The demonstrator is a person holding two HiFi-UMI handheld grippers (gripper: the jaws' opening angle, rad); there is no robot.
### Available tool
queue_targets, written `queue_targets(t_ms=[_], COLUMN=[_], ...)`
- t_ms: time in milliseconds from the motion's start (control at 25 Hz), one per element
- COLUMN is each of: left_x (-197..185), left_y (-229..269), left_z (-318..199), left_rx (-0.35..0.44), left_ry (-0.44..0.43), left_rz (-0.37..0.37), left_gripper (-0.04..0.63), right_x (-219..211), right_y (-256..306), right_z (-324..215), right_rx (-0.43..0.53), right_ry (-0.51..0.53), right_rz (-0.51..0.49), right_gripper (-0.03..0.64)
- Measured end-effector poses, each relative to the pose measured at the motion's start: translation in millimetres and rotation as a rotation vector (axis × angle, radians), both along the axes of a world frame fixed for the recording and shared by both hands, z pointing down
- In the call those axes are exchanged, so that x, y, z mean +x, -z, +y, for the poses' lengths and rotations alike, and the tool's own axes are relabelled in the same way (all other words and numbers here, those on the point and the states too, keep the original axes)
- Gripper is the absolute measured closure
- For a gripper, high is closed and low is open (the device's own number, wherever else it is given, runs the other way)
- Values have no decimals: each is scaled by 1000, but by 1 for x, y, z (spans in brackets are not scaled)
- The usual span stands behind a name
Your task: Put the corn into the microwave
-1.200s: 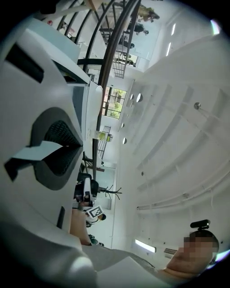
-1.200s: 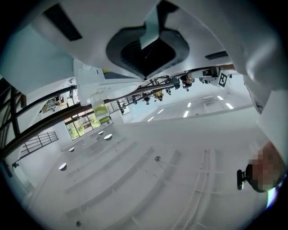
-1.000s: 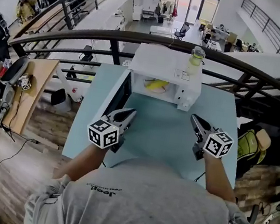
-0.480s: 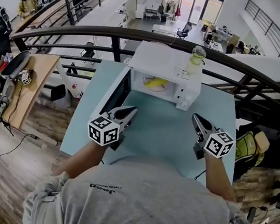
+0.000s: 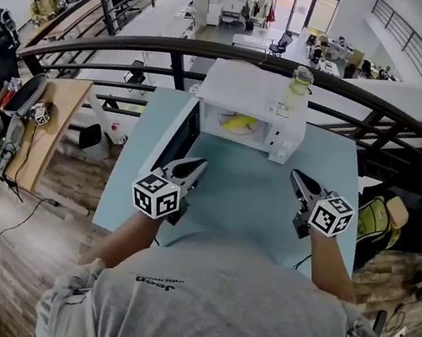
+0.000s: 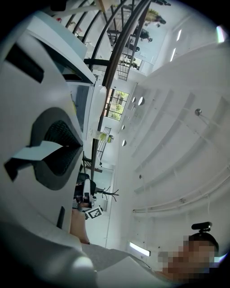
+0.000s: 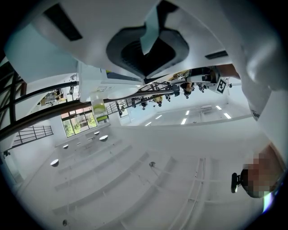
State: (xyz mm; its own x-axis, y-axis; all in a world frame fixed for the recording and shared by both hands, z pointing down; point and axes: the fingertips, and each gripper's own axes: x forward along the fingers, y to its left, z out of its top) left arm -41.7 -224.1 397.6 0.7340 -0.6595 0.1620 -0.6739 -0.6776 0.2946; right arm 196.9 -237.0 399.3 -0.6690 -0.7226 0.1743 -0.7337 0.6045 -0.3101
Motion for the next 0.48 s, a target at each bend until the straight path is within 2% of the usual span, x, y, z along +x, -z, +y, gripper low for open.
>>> queue_targets(t_ms=[480], left_x=[-1], left_y=[2], left_z=[0], left_rx=[9], left_ry=[3], left_rz=[5], left_gripper=[577], right_x=[0], right_y=[-1], right_z=[2], right_rx=[4], right_ry=[3], right_rz=[15], right_gripper=[600])
